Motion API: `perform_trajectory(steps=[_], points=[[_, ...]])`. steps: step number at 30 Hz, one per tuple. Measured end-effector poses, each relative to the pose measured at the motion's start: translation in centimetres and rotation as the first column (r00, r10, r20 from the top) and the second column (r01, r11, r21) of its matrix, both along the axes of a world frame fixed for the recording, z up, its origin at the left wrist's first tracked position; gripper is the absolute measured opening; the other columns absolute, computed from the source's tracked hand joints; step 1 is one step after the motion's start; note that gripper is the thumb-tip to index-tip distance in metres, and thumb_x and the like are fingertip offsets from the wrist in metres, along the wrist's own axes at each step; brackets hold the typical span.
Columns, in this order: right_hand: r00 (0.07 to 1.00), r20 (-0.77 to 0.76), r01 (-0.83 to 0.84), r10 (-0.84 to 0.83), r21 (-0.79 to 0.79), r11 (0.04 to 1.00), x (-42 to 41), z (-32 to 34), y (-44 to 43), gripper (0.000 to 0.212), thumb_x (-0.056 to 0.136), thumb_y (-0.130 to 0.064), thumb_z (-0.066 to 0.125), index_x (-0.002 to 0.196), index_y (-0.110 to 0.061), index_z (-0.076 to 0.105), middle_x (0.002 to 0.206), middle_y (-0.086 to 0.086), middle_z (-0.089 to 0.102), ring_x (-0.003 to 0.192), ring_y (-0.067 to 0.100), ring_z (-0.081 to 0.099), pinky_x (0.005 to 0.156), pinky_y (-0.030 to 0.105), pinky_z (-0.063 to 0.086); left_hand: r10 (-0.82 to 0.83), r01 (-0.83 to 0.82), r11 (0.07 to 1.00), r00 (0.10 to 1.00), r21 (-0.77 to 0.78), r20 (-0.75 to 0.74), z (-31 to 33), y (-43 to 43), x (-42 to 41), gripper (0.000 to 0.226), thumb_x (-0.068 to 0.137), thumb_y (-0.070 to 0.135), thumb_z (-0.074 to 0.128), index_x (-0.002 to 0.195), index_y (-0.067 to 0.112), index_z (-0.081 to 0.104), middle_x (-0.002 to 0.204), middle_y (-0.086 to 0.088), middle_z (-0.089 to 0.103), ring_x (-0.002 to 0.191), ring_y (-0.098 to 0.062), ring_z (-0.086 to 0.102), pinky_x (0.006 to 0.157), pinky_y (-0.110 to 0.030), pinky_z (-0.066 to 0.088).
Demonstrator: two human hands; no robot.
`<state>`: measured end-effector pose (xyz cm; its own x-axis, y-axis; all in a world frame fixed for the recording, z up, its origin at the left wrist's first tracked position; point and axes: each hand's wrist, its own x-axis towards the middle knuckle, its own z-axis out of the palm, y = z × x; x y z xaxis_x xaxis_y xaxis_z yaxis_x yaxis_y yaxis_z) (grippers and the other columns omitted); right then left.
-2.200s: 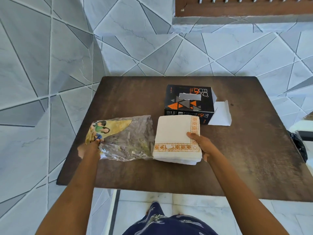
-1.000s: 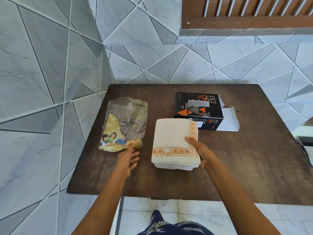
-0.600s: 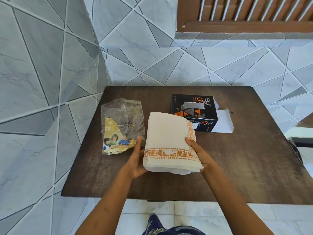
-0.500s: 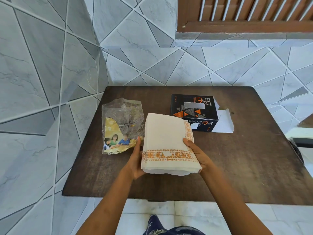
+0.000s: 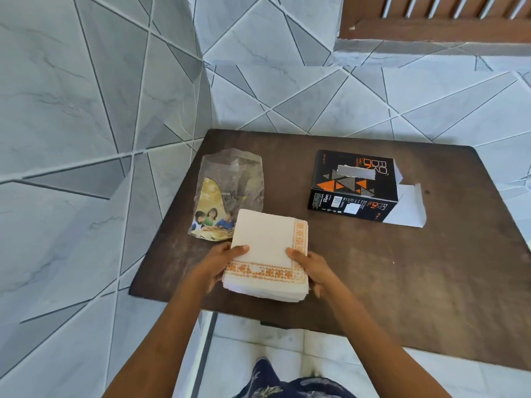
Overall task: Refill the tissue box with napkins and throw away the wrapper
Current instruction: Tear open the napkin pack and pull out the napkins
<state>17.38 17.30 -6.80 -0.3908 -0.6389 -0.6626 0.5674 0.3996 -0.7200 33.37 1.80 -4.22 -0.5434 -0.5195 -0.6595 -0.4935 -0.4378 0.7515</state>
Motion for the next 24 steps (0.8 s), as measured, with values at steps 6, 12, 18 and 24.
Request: perform_trajectory(steps=[6, 12, 18, 24], points=[[0.952, -0.305, 0.004, 0.033, 0.122, 0.993, 1.9, -0.9, -0.8, 0.037, 0.079, -0.030, 0.068, 0.108, -0.009, 0.060, 0.107, 0.010, 0.070, 0.082, 0.019, 0.068, 0.066, 0.033, 0.058, 0.074, -0.073, 0.997, 0.994, -0.020, 0.080, -2.0, 0.3, 1.5, 0.043, 0.084, 0.029, 0.065, 0.120, 0.008, 0.055, 0.111, -0.016, 0.068, 0.101, -0.033, 0.065, 0.094, -0.049, 0.050], [0.859, -0.490, -0.054, 0.149, 0.203, 0.978, 1.8, -0.4, -0.7, 0.035, 0.079, -0.037, 0.067, 0.103, -0.013, 0.060, 0.109, 0.007, 0.069, 0.084, 0.016, 0.065, 0.062, 0.021, 0.050, 0.103, -0.091, 0.988, 0.991, -0.128, 0.091, -2.2, 0.9, 1.1, 0.037, 0.083, 0.033, 0.065, 0.111, 0.010, 0.060, 0.108, -0.016, 0.068, 0.099, -0.033, 0.065, 0.095, -0.053, 0.049], [0.998, -0.060, -0.005, 0.003, -0.031, 1.000, 1.3, 1.2, -0.4, 0.042, 0.082, -0.023, 0.064, 0.118, -0.009, 0.049, 0.107, 0.007, 0.067, 0.089, 0.021, 0.066, 0.073, 0.034, 0.056, 0.058, -0.056, 0.997, 0.997, -0.056, 0.041, -1.2, 0.6, 0.9, 0.034, 0.087, 0.032, 0.060, 0.112, 0.009, 0.060, 0.105, -0.015, 0.070, 0.095, -0.033, 0.066, 0.086, -0.045, 0.052], [0.921, 0.383, 0.113, 0.063, -0.419, 0.901, 1.6, 3.0, -1.7, 0.043, 0.066, -0.020, 0.072, 0.107, -0.017, 0.058, 0.094, 0.006, 0.075, 0.087, 0.024, 0.071, 0.073, 0.041, 0.059, 0.064, -0.057, 0.996, 0.992, 0.074, -0.106, 1.0, 0.1, 0.9, 0.016, 0.091, 0.031, 0.052, 0.098, 0.020, 0.061, 0.101, -0.011, 0.071, 0.085, -0.025, 0.067, 0.078, -0.039, 0.053]])
